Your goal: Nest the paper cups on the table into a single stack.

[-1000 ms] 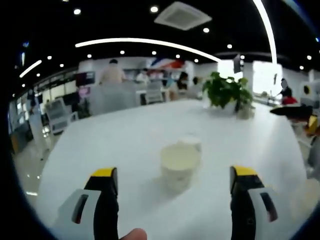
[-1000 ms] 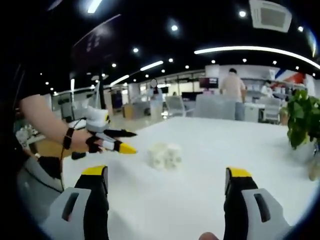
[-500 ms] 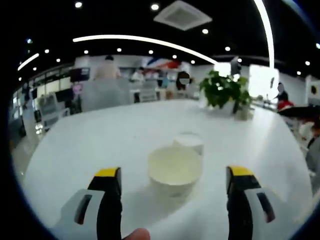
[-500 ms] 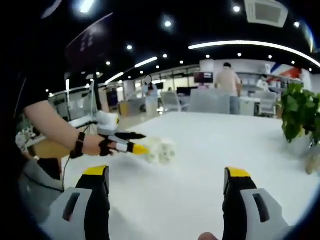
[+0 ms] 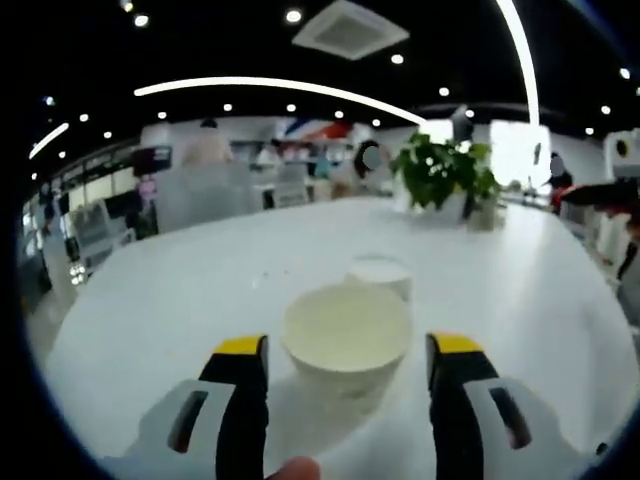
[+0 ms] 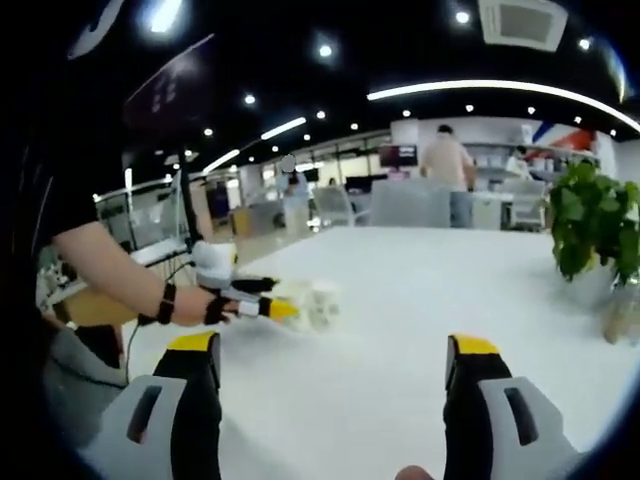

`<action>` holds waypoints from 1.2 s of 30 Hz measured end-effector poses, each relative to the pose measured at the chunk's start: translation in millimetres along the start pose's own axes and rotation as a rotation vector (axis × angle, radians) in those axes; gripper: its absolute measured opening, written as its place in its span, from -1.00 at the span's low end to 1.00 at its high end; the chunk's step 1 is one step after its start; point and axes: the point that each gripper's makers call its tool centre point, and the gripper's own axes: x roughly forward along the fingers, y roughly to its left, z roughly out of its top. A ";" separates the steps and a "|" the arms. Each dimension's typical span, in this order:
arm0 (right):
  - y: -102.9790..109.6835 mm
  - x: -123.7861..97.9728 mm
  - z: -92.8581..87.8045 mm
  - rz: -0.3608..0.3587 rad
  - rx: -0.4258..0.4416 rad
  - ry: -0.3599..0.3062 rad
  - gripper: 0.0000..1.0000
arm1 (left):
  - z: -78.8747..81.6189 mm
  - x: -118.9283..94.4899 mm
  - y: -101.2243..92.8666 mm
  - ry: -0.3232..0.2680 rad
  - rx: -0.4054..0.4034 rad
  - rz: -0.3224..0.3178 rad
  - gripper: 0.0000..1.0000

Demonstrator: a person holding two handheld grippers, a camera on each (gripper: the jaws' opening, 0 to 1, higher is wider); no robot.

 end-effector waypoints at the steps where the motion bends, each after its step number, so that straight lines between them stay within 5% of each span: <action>1: -0.8 -0.8 -1.4 -0.003 0.003 0.005 0.82 | 0.6 0.2 1.0 -0.007 -0.016 0.002 0.20; 12: 3.6 -4.8 -11.3 -0.003 0.008 0.035 0.81 | 0.5 1.2 6.3 -0.063 -0.038 0.008 0.04; 16: 7.4 -4.0 -12.8 0.009 0.005 0.041 0.81 | 2.4 1.3 0.8 -0.075 0.014 -0.017 -0.11; 28: 13.2 -5.7 -14.8 0.028 -0.006 0.062 0.80 | 6.2 -8.6 0.6 -0.083 0.018 -0.031 -0.16; 36: 22.8 -5.7 -14.5 0.055 -0.023 0.081 0.81 | 26.8 -24.0 6.7 -0.098 -0.007 -0.023 -0.18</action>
